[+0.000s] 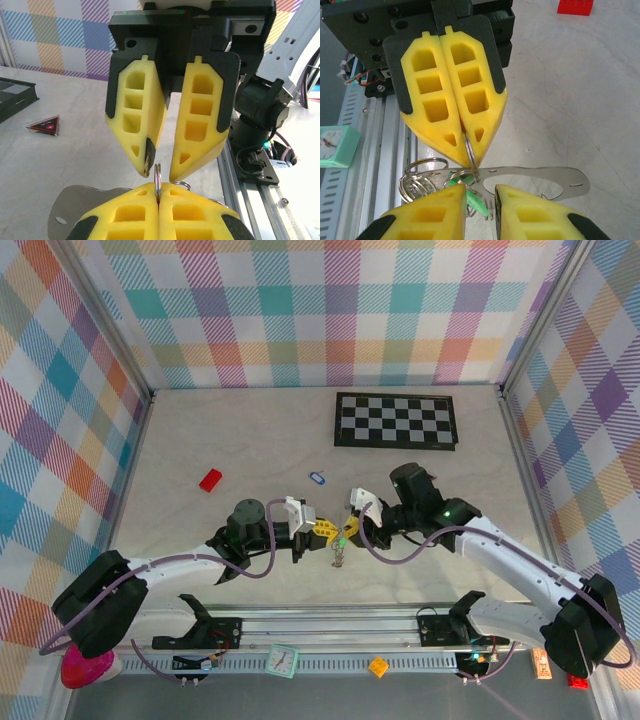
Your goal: Put the keys on the keyring
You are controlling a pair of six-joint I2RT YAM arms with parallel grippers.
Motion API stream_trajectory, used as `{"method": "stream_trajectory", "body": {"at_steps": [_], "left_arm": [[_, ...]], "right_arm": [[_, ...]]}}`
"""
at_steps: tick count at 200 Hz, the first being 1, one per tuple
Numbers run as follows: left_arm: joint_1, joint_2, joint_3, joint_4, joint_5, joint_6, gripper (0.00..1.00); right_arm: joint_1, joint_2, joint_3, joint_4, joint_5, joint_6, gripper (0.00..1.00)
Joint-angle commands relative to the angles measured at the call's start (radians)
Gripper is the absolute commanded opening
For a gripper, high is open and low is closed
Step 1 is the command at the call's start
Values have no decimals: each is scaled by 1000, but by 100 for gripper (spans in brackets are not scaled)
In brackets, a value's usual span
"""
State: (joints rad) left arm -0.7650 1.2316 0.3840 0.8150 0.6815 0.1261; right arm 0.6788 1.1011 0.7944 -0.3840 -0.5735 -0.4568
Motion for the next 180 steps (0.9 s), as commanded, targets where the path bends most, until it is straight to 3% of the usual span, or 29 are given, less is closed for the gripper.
{"method": "stream_trajectory", "body": {"at_steps": [1, 83, 114, 127, 160, 180], "left_arm": [[-3, -3, 14, 50, 38, 26, 0], [-3, 8, 20, 63, 54, 20, 0], [-3, 13, 20, 75, 49, 11, 0], [-3, 7, 17, 74, 27, 2, 0], [-2, -47, 21, -65, -71, 35, 28], [-3, -85, 57, -222, -94, 89, 30]], "right_arm": [[-5, 9, 41, 27, -72, -8, 21], [-5, 47, 47, 53, -125, -2, 14], [-4, 69, 52, 66, -169, -7, 0], [-4, 74, 56, 54, -169, -18, 0], [-5, 70, 75, -15, -120, -65, 0], [-3, 84, 107, -91, -78, -103, 0]]}}
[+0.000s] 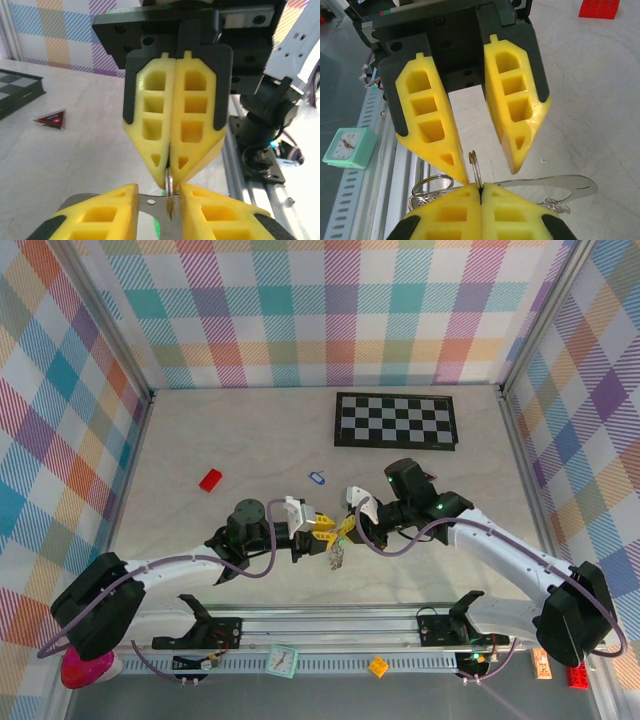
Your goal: Put the keys on the keyring
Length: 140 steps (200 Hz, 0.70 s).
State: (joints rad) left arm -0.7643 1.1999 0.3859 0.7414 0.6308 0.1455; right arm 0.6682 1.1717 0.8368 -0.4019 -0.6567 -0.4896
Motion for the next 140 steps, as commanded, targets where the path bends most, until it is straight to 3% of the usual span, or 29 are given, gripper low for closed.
{"method": "stream_trajectory", "body": {"at_steps": [1, 37, 73, 140], "left_arm": [[-4, -54, 57, -156, -43, 73, 30], [-4, -63, 107, -304, -45, 132, 25], [-3, -56, 123, -314, -41, 139, 17], [-4, -33, 156, -334, -42, 149, 15]], "right_arm": [[7, 15, 67, -77, 8, -72, 0], [10, 38, 114, -155, 46, -117, 0], [29, 68, 163, -223, 96, -156, 0], [83, 115, 238, -294, 153, -204, 0]]}}
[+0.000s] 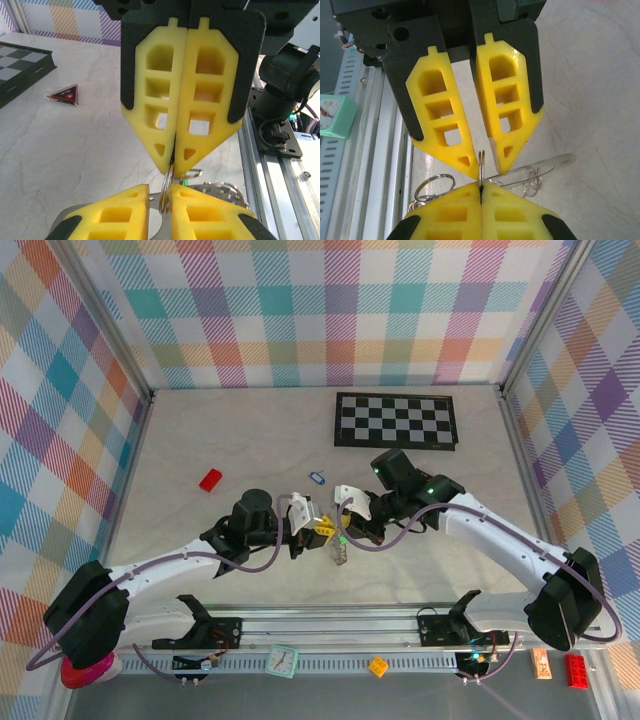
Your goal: Put the keys on the keyring
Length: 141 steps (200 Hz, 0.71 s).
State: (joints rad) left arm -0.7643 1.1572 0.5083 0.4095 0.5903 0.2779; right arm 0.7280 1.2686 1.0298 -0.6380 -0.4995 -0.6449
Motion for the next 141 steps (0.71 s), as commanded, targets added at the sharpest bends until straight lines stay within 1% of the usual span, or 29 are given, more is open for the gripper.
{"method": "stream_trajectory", "body": {"at_steps": [1, 16, 29, 47, 60, 75, 109, 141], "left_arm": [[-4, 10, 34, -2, -1, 17, 15], [-3, 13, 36, -5, 0, 20, 10], [-4, 14, 36, -6, 2, 24, 0], [-4, 10, 32, -3, 5, 24, 0], [-4, 7, 23, 9, 7, 21, 0], [-3, 3, 11, 37, 11, 12, 0], [-4, 2, -12, 96, 24, -9, 0], [-3, 4, -20, 119, 34, -20, 0]], "right_arm": [[23, 18, 46, -60, -4, -50, 0], [23, 19, 50, -57, -16, -47, 0], [23, 13, 46, -38, -27, -36, 0], [19, -4, 20, 4, -27, -10, 0], [9, -13, -6, 31, -27, 13, 8], [1, -22, -38, 60, -25, 35, 13], [-1, -19, -89, 97, -11, 62, 13], [-1, -19, -103, 141, -46, 94, 14]]}}
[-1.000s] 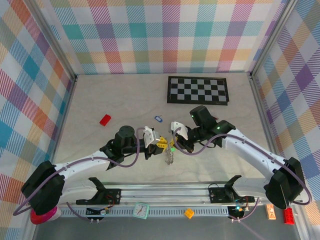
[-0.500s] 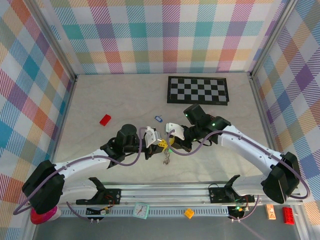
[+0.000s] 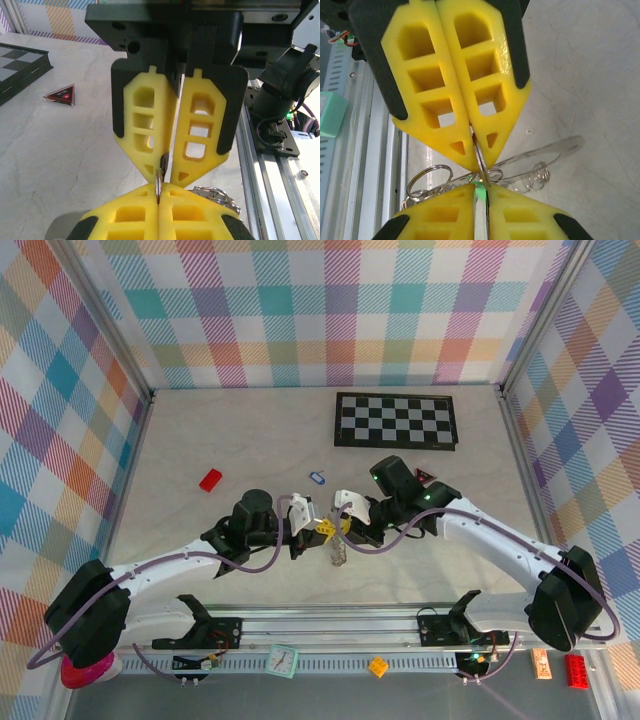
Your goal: Put the keys on the keyring
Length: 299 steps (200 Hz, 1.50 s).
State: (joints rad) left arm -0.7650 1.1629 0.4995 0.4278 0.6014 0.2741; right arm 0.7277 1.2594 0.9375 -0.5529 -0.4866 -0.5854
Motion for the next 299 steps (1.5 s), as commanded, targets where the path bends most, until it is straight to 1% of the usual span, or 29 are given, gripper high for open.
{"method": "stream_trajectory", "body": {"at_steps": [1, 23, 60, 75, 89, 109, 124, 163, 226, 248, 299], "left_arm": [[-3, -2, -11, 102, 23, -16, 0], [-2, -10, -19, 109, 10, -19, 0], [-3, -25, -42, 136, 3, -28, 0], [-3, -25, -52, 157, 5, -35, 0], [-3, -22, -56, 175, 5, -42, 0], [-3, -16, -61, 195, 6, -51, 0], [-3, -14, -64, 211, 10, -58, 0], [-2, -13, -62, 216, 30, -61, 0], [-1, -13, -66, 238, 40, -66, 0], [-1, -7, -67, 258, 45, -76, 0], [-2, -12, -73, 274, 52, -87, 0]], "right_arm": [[-1, -10, -12, 57, -60, 35, 14], [-4, -33, -24, 68, -53, 43, 16], [-22, -112, -82, 77, -1, 47, 27], [-21, -120, -99, 76, 12, 43, 32], [-21, -108, -101, 74, 5, 46, 33], [-20, -89, -101, 98, -36, 63, 36], [-19, -73, -109, 129, -49, 69, 36], [-19, -63, -130, 208, -24, 63, 37], [-19, -80, -168, 232, -43, 62, 37], [-19, -61, -173, 252, -73, 81, 37], [-19, -51, -196, 357, -115, 132, 38]]}}
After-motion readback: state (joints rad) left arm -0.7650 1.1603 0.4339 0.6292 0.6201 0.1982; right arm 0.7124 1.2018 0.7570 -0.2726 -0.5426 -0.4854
